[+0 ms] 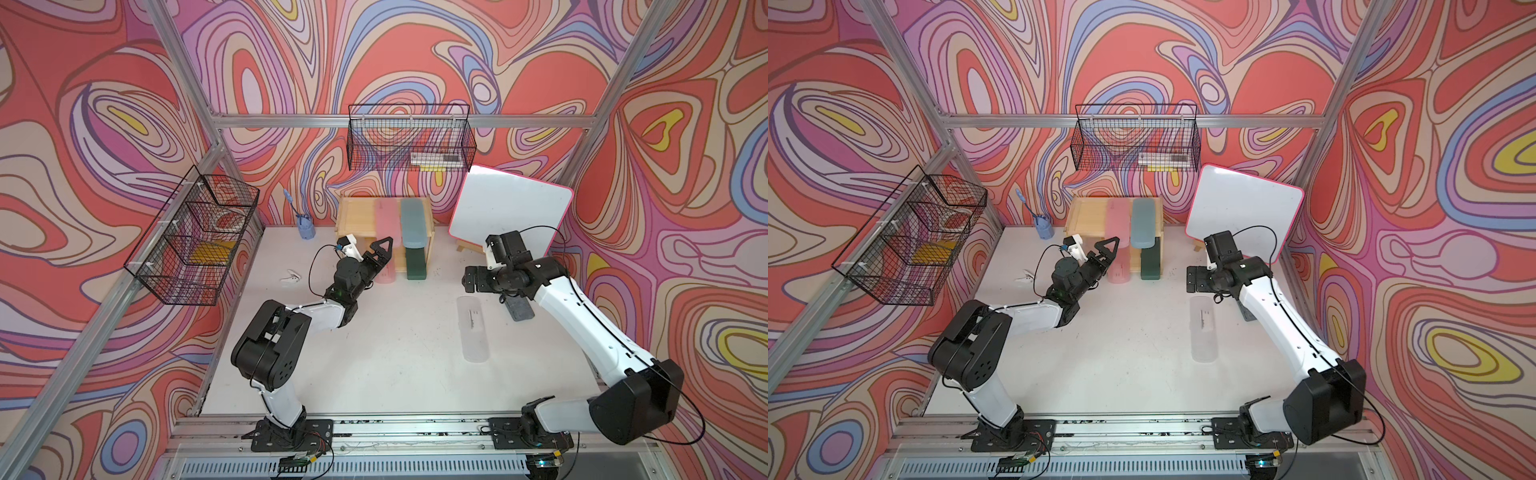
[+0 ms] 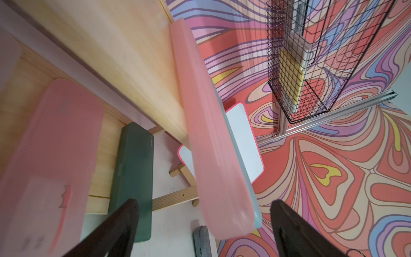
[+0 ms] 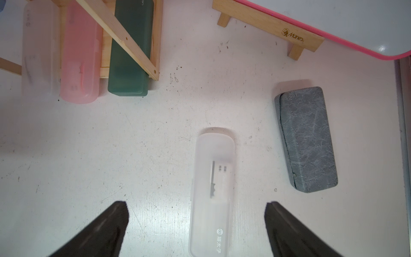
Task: Remove the pencil cases from the shelf
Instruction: Pick up the pencil case from the shelf.
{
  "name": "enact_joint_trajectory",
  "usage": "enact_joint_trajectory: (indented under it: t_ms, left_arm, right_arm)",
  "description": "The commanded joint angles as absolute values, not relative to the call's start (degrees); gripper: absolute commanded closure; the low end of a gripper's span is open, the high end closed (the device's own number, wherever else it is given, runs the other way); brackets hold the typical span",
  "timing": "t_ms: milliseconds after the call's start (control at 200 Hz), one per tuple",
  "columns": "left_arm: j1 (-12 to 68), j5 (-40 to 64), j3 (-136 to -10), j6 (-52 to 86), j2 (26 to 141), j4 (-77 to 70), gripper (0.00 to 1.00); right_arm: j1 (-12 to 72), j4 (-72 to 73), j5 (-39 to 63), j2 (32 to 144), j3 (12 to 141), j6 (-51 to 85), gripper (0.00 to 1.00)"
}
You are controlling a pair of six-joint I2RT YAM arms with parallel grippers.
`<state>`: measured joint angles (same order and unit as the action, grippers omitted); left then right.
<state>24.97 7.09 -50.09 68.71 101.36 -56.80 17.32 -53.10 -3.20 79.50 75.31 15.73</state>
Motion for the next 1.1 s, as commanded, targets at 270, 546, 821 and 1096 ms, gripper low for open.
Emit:
enact_joint_trajectory:
  t_ms: [270, 546, 821, 1096]
  left_arm:
    - [24.48, 4.83, -53.44, 71.28, 103.60, -62.00, 0.56]
    - [24.45, 4.88, -51.18, 71.81, 102.19, -62.33, 0.95]
    - [24.80, 4.15, -40.61, 66.65, 90.24, -63.50, 0.99]
    - [37.12, -5.27, -32.85, 39.36, 61.06, -36.83, 0.98]
  right_arm:
    - [17.40, -51.88, -3.34, 80.97, 76.38, 15.03, 0.02]
    - [17.40, -51.90, -2.68, 80.77, 76.24, 15.23, 0.02]
    - [18.37, -51.16, 2.33, 77.12, 77.80, 16.61, 0.02]
    - [33.82, -41.21, 8.64, 74.29, 83.32, 25.46, 0.02]
